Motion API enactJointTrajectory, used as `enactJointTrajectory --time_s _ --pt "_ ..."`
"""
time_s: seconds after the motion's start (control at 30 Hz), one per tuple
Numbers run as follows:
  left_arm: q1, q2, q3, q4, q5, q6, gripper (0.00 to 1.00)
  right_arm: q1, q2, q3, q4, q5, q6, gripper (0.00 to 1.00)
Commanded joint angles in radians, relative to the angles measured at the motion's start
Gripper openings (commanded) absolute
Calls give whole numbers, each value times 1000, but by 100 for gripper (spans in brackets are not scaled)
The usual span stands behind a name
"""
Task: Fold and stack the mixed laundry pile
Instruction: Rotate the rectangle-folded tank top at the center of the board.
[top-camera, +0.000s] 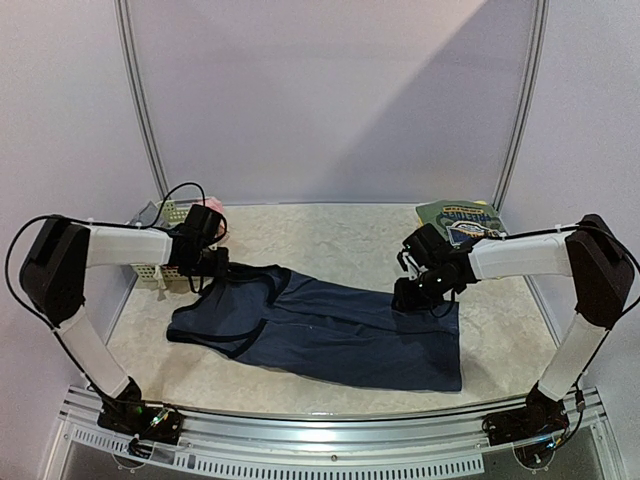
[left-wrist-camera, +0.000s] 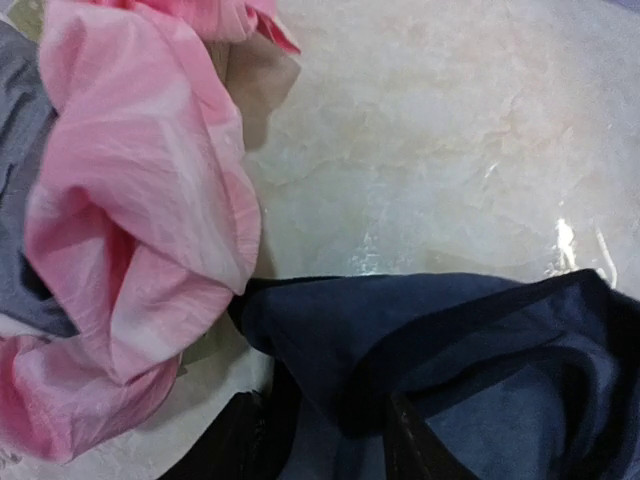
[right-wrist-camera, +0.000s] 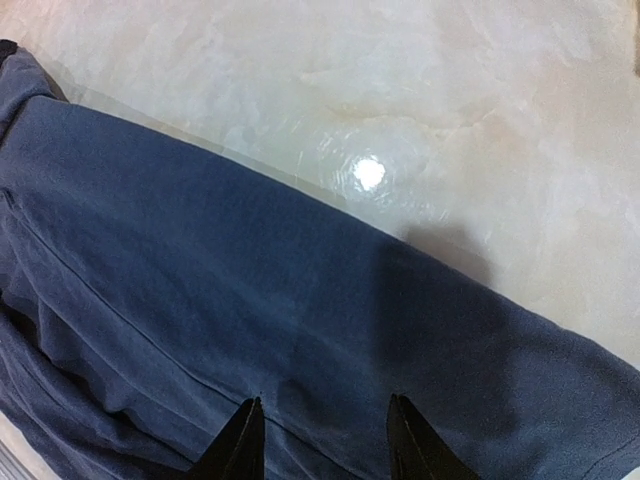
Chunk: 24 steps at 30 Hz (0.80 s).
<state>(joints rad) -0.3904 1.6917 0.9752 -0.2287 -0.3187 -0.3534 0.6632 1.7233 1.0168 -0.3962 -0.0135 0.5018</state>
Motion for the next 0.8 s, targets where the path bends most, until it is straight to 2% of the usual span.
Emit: enactJointTrajectory --time_s 0.0,0.13,0.3,0.53,0.77 --pt "-94 -106 -35 -4 -116 -23 48 9 -26 33 -11 -5 -35 42" --pt "-170 -188 -46 -124 -131 -53 49 10 -19 24 -10 4 -47 43" --pt "-288 -206 -54 -193 -16 -80 45 1 7 18 -10 41 -44 42" --pt "-448 -111 -41 -189 162 -111 40 -6 41 -13 -12 56 -12 43" --pt "-485 50 -23 -121 207 -108 35 -7 56 -59 -12 64 23 43"
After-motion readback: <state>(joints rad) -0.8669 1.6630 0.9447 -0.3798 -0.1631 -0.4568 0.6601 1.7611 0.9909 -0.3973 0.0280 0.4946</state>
